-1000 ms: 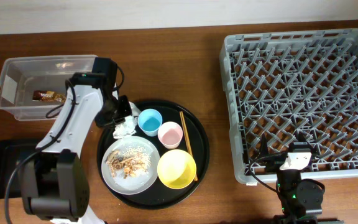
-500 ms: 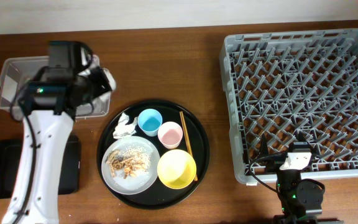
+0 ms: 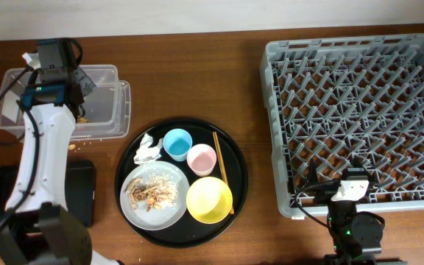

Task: Sort waste into correct bins and load items into the dishwasher rack
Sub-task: 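Return the left gripper to the tray and grasp the white tissue, then carry the tissue left and release it into the clear bin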

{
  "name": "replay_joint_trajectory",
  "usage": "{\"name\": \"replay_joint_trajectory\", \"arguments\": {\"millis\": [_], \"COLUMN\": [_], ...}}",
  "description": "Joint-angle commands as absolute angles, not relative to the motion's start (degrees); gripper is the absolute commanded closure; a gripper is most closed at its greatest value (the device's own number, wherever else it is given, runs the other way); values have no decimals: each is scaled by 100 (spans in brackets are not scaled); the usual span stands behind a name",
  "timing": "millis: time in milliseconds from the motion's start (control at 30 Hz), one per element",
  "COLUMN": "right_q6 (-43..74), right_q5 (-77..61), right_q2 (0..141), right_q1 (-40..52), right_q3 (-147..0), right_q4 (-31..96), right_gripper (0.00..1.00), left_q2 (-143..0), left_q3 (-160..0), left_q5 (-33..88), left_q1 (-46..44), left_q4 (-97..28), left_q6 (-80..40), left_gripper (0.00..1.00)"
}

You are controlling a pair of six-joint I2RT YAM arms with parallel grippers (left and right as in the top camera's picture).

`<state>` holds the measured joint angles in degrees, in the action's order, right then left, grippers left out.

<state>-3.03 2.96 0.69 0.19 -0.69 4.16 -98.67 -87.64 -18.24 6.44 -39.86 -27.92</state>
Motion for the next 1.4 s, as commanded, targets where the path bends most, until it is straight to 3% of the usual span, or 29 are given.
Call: {"name": "replay_joint_trajectory", "arguments": {"millis": [0, 167, 333, 367, 400, 433, 533, 800, 1067, 1367], "right_q6": [-298, -298, -298, -301, -298, -301, -301, -298, -301, -298], "right_q5": [305, 307, 305, 305, 307, 307, 307, 305, 305, 305], "right_q2": [36, 36, 36, 36, 36, 36, 36, 36, 36, 36], "right_q1": [-8, -8, -8, -8, -8, -8, -8, -8, -8, -8], "right_q3": [-32, -32, -32, -32, -32, -32, -32, -32, -32, -32], "right_q4": [451, 451, 451, 451, 451, 451, 451, 451, 451, 451], "right_gripper": [1, 1, 2, 1, 1, 1, 1, 1, 1, 1], "left_q2": [-9998, -9356, -8643, -8632, -8665, -8705, -8744, -8744, -8744, -8814], "left_q3": [-8814, -8814, -8814, -8814, -8803, -8781, -8473, -6737, -5795, -5428], "left_q5": [-1973, -1446, 421, 668, 775, 773, 770, 753, 515, 475], "left_q1": [790, 788, 790, 788, 786, 753, 523, -176, -263, -263], "left_q4": [-3859, -4357, -5817, -6195, -6713, -7011, -7459, -5990, -4163, -3577], "left_q6": [-2825, -2825, -2825, -2825, -2823, -2821, -2716, -2781, -2738, -2742], "left_gripper": [20, 20, 20, 21, 33, 37, 38, 38, 38, 38]}}
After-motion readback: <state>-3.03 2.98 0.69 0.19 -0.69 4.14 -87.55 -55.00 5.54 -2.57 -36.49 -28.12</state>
